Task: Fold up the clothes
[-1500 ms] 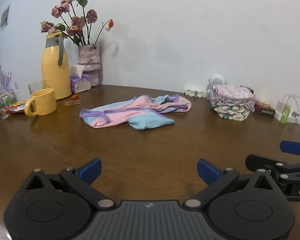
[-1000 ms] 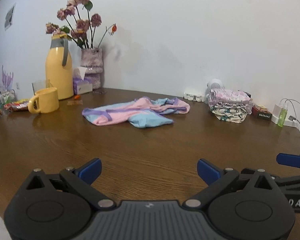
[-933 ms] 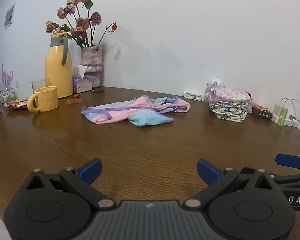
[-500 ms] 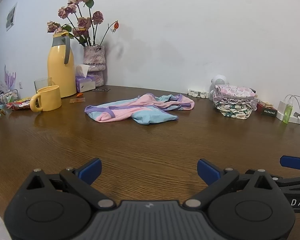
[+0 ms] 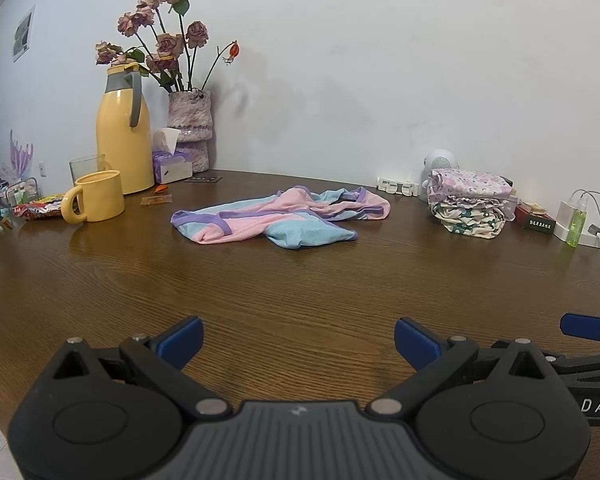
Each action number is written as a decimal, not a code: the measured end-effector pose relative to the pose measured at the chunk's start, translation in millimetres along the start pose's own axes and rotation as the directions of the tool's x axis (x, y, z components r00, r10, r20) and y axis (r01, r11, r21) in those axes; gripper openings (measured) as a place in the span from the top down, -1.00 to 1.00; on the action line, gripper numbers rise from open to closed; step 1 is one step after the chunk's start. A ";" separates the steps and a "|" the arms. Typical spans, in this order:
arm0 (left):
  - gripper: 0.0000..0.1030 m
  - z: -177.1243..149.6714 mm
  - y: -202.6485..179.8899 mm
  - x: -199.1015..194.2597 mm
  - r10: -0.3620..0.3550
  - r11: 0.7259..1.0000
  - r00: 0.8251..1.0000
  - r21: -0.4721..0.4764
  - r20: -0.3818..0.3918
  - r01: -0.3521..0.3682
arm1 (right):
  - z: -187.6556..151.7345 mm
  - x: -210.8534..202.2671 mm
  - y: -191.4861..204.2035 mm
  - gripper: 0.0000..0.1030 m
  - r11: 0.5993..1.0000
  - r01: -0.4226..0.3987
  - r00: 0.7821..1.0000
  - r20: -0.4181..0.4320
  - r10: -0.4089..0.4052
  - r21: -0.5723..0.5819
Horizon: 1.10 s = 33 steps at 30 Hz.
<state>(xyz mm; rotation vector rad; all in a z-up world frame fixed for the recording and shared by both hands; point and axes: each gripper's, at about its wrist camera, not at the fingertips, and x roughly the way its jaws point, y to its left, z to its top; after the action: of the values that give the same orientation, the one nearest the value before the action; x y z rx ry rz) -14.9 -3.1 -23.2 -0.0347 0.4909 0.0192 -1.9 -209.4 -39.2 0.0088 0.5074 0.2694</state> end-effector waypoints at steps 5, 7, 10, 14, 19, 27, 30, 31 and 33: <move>-0.98 0.3 1.3 -0.5 -0.001 1.000 1.000 -0.002 0.001 0.001 | -1.6 -0.4 0.7 -0.99 1.000 -0.002 1.000 0.001 0.002 -0.001; -0.98 0.2 1.3 -0.9 -0.001 1.000 1.000 -0.002 0.002 0.001 | -1.6 -0.2 1.0 -0.99 1.000 -0.002 1.000 0.000 0.002 -0.001; -0.98 0.0 0.5 -1.4 -0.001 1.000 1.000 -0.002 0.004 0.001 | -1.9 0.0 1.1 -0.99 1.000 -0.004 1.000 -0.001 0.004 -0.001; -0.98 -0.7 1.4 -2.1 -0.003 1.000 1.000 -0.002 0.004 0.003 | -1.6 0.8 0.7 -0.99 1.000 -0.005 1.000 -0.002 0.005 -0.001; -0.98 0.2 3.0 -1.8 -0.003 1.000 1.000 -0.004 0.002 0.003 | -1.5 0.8 0.9 -0.99 1.000 -0.004 1.000 -0.002 0.004 -0.002; -0.98 0.1 3.5 -2.6 -0.004 1.000 1.000 -0.006 0.004 0.004 | -1.7 1.6 0.7 -0.99 1.000 -0.004 1.000 -0.003 0.004 -0.004; -0.98 0.4 3.6 -2.9 -0.004 1.000 1.000 -0.007 0.006 0.005 | -2.3 1.5 0.3 -0.99 1.000 -0.007 1.000 -0.003 0.007 -0.005; -0.98 0.3 3.2 -2.9 -0.005 1.000 1.000 -0.007 0.006 0.005 | -2.9 1.8 0.0 -0.99 1.000 -0.007 1.000 -0.004 0.007 -0.006; -0.98 -0.1 3.0 -3.3 -0.006 1.000 1.000 -0.007 0.008 0.006 | -4.3 2.7 0.0 -0.99 1.000 -0.006 1.000 -0.007 0.006 -0.011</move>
<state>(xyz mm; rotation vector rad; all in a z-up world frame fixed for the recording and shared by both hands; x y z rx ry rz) -17.9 -0.1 -21.9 -0.0433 0.4823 0.0156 -1.7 -209.0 -44.3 -0.0015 0.5131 0.2785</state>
